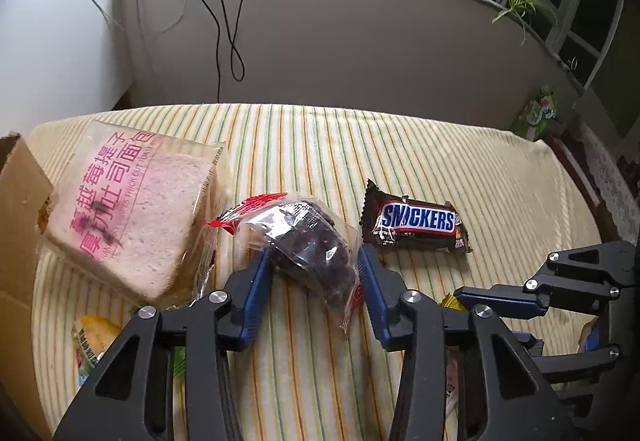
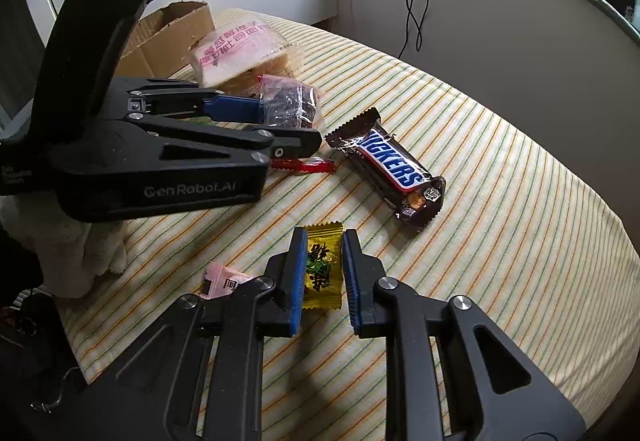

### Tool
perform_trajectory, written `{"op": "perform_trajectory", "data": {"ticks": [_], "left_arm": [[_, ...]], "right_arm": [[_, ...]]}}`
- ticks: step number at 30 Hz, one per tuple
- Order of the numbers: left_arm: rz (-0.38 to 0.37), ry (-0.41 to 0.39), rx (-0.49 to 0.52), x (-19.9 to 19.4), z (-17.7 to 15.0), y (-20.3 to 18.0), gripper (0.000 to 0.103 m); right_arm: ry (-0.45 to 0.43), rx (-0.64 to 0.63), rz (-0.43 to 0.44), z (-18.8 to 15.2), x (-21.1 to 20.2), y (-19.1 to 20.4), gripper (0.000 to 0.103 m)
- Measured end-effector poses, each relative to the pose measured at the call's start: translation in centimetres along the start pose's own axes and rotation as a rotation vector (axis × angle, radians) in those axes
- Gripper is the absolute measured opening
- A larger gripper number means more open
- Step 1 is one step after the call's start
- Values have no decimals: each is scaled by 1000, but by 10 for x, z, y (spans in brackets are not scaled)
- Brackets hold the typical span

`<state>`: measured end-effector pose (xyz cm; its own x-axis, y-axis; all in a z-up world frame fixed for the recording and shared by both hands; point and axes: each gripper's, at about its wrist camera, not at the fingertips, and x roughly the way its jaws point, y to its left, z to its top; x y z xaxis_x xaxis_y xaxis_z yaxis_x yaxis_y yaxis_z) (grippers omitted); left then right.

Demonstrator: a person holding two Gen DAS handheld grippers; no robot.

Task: Organize snacks
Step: 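Grasp the bagged dark pastry with left tool while right tool grasps yellow candy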

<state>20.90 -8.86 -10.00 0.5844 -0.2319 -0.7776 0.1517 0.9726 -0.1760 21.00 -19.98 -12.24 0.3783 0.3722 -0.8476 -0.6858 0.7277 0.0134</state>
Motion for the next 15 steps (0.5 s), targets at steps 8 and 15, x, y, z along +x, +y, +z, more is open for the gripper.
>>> {"op": "perform_trajectory", "data": {"ticks": [8,15], "left_arm": [[-33,-23,3,-17,-9,1,40],[-47,-66,2,-45,-19,7,40]], "right_arm": [[-13,10,-3,-1,-9,-1,10],[-16,12,-14,-3,-15,5,7]]}}
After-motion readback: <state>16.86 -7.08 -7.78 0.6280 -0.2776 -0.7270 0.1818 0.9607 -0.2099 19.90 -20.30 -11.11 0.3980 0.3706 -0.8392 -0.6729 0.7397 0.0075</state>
